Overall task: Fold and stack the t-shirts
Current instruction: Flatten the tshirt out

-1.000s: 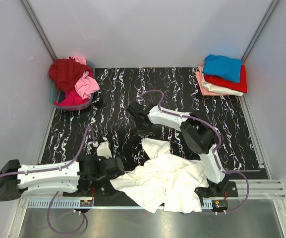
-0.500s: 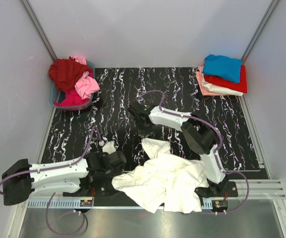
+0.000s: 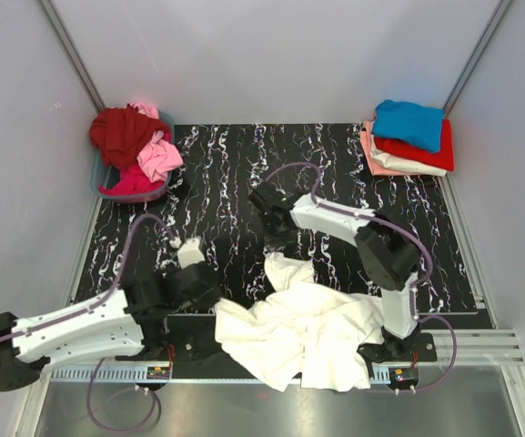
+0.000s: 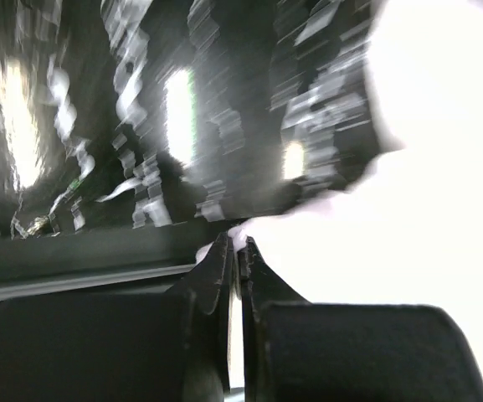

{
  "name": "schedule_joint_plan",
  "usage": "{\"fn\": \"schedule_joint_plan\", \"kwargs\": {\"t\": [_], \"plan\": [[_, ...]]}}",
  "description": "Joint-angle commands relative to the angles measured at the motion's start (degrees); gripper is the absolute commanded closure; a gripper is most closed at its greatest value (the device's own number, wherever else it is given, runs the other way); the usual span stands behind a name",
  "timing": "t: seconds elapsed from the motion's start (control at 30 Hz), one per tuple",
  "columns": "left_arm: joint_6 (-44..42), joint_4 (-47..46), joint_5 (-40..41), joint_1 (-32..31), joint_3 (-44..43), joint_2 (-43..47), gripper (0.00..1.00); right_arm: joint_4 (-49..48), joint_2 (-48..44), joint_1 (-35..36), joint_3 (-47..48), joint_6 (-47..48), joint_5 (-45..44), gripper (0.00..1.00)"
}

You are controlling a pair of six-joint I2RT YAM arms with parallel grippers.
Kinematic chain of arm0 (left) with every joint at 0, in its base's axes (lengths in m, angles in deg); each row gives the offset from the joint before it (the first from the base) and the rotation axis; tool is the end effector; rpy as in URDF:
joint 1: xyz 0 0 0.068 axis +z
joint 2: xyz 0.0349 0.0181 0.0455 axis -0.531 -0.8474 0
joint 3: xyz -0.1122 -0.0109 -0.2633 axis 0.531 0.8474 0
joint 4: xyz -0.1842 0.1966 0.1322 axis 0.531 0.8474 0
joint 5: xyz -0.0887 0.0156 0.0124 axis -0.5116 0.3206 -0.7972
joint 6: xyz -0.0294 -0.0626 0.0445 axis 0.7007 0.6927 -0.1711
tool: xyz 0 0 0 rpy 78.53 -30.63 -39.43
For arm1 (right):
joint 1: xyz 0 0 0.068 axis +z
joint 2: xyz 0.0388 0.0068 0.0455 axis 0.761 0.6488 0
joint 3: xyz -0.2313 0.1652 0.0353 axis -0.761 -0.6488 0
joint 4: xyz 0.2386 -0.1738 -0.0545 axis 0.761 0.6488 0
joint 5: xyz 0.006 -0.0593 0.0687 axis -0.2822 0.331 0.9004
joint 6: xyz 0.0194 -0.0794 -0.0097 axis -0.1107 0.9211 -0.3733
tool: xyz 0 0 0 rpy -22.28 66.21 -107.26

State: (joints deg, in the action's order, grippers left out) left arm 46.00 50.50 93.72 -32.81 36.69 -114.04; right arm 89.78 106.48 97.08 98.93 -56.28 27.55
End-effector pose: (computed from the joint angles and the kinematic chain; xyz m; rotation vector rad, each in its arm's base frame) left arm 0.0994 -0.1541 0.1941 -0.2186 2.5592 -0.4889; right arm 0.3107 0.3333 0.1381 -0.3502 2.8274 0.2355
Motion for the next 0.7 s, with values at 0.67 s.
{"fn": "schedule_joint_plan", "kwargs": {"t": [0.67], "plan": [[-49.05, 7.91, 20.96, 0.37, -73.4, -2.4, 1.0, 33.93, -49.07, -10.44, 51.45, 6.85, -33.82, 1.0]]}}
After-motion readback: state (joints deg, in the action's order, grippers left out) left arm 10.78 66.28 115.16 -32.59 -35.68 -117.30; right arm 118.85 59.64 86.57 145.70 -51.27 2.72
